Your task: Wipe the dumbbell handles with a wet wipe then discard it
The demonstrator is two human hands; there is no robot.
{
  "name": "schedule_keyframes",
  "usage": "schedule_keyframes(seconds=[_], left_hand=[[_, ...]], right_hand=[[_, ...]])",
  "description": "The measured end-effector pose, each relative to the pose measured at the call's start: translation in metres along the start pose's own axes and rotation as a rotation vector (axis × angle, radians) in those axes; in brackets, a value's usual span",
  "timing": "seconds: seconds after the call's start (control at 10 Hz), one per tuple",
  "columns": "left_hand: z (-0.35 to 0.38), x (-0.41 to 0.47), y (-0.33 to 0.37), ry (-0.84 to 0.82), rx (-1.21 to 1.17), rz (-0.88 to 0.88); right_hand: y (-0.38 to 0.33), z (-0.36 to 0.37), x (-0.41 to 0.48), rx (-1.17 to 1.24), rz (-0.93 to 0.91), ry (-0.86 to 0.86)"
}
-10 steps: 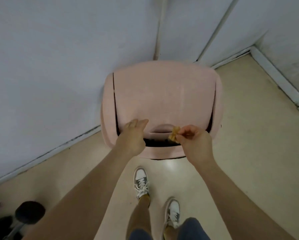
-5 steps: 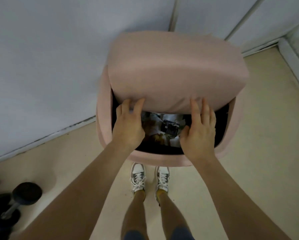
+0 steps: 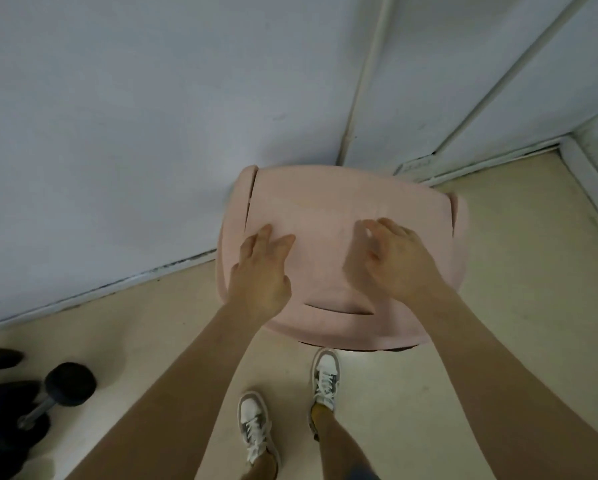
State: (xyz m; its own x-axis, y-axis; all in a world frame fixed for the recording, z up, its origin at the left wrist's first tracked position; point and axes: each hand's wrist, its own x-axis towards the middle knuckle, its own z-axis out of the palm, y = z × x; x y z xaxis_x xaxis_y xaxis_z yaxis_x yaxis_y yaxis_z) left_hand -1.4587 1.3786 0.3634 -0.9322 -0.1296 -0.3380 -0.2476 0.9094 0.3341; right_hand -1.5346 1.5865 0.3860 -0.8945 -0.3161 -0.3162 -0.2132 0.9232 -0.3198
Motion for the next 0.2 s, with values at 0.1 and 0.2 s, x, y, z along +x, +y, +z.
schedule_keyframes(seconds=[0.1,0.2], left_hand=[[-0.016,-0.013,-0.002,-0.029,-0.147,-0.011],[-0.043,-0.045,-0.011,0.142,-0.369,-0.059]], right_hand=[[-0.015,-0.011,-0.018,0.062,-0.016,0.009],[-0.039,-0.023,-0.053,0.243,0.080,0.035]])
